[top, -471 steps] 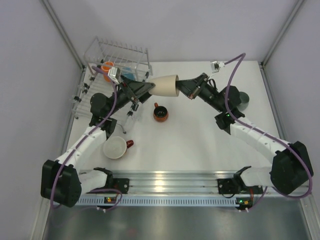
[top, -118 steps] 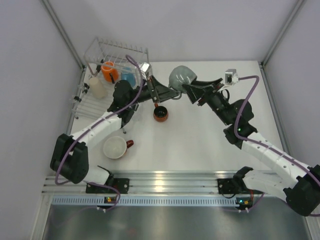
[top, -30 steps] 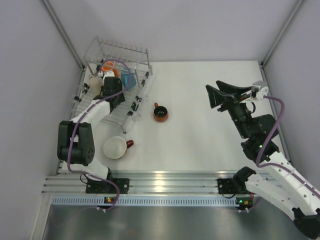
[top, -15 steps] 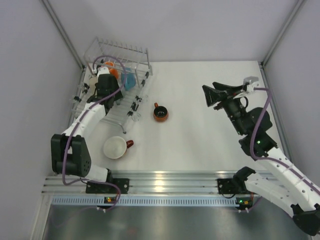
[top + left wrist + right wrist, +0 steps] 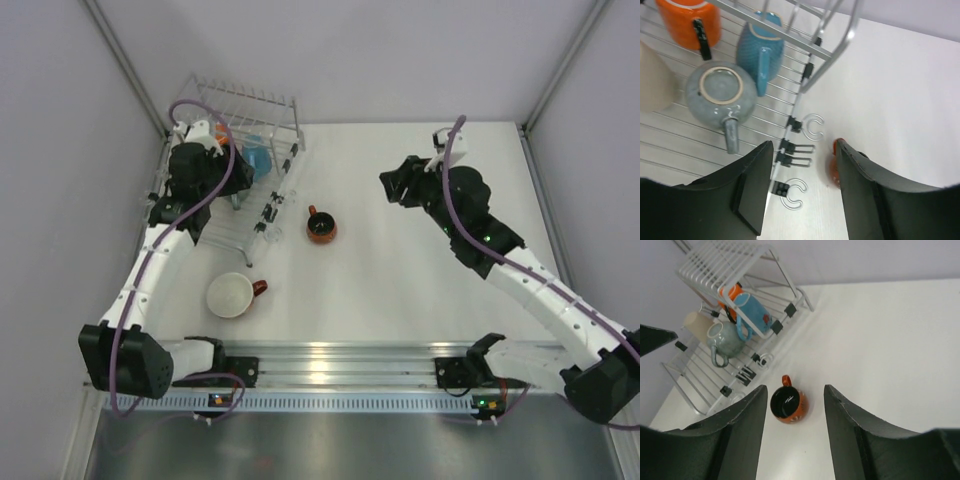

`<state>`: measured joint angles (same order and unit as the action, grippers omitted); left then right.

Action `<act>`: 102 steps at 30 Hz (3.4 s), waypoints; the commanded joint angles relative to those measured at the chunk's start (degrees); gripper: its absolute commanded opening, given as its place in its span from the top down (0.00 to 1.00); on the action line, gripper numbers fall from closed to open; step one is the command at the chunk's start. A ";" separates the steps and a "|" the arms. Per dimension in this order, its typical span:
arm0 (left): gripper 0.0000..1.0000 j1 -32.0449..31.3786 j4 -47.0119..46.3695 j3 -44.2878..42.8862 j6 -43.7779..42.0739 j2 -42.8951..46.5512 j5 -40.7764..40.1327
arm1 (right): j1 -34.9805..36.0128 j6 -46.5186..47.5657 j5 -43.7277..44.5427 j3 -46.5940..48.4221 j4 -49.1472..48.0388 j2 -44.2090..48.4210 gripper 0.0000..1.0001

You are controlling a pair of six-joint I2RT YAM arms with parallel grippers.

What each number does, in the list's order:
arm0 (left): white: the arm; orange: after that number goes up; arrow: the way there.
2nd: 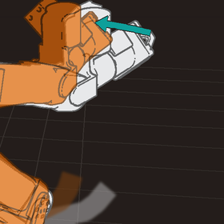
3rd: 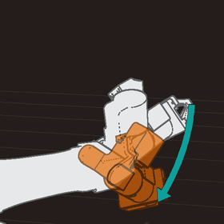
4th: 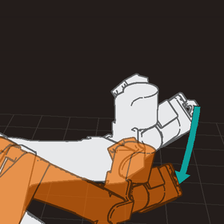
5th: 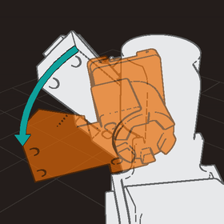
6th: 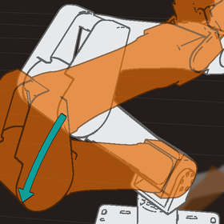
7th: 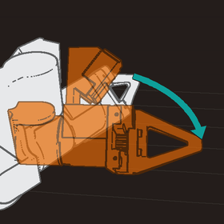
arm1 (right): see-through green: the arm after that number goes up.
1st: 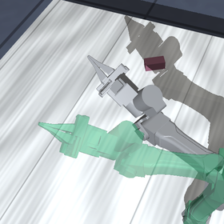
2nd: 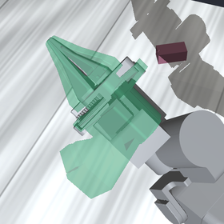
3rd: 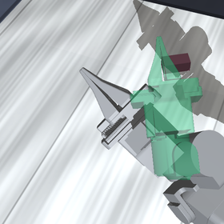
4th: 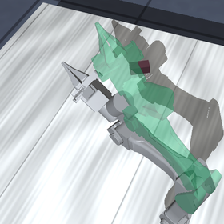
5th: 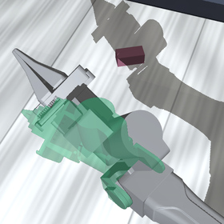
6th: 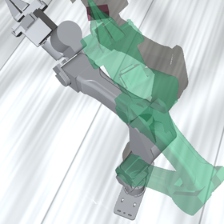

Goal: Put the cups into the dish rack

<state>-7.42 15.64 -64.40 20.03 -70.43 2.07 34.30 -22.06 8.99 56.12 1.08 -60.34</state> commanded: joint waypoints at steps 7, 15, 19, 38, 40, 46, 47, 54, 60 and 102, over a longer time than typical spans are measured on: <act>0.41 0.12 0.97 1.29 5.02 3.81 14.89 | -0.64 -6.15 -7.13 12.16 13.22 -13.55 0.53; 0.40 0.13 1.06 3.40 4.75 7.24 15.78 | -0.64 -8.26 -13.47 23.31 22.81 -28.51 0.59; 0.40 0.13 1.06 4.28 5.02 8.64 15.25 | -0.12 -8.26 -16.20 28.42 27.12 -37.21 0.62; 0.37 0.21 0.53 9.82 4.58 14.27 9.27 | 3.75 3.43 -17.35 46.79 40.31 -58.05 0.60; 0.37 0.30 0.45 10.00 4.58 14.53 8.49 | 4.01 3.69 -16.29 47.24 40.58 -59.45 0.60; 0.37 0.39 0.45 10.26 5.72 14.89 8.92 | 4.10 3.96 -15.85 47.94 39.35 -62.80 0.62; 0.37 0.39 0.45 10.26 5.98 14.89 9.27 | 4.19 3.61 -15.59 47.94 39.00 -63.06 0.62; 0.37 0.39 0.53 9.82 6.51 15.06 10.15 | 5.07 3.43 -13.65 45.49 35.57 -63.15 0.70; 0.37 0.39 0.53 10.00 7.30 15.15 10.59 | 5.25 3.43 -13.47 41.36 31.70 -60.34 0.84; 0.25 -1.80 -17.84 9.99 45.62 2.50 44.87 | 13.42 40.15 5.51 -7.69 -35.18 -16.92 1.00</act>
<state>-8.19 2.09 -55.24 62.43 -67.33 43.99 45.60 9.80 13.50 48.58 -21.32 -80.49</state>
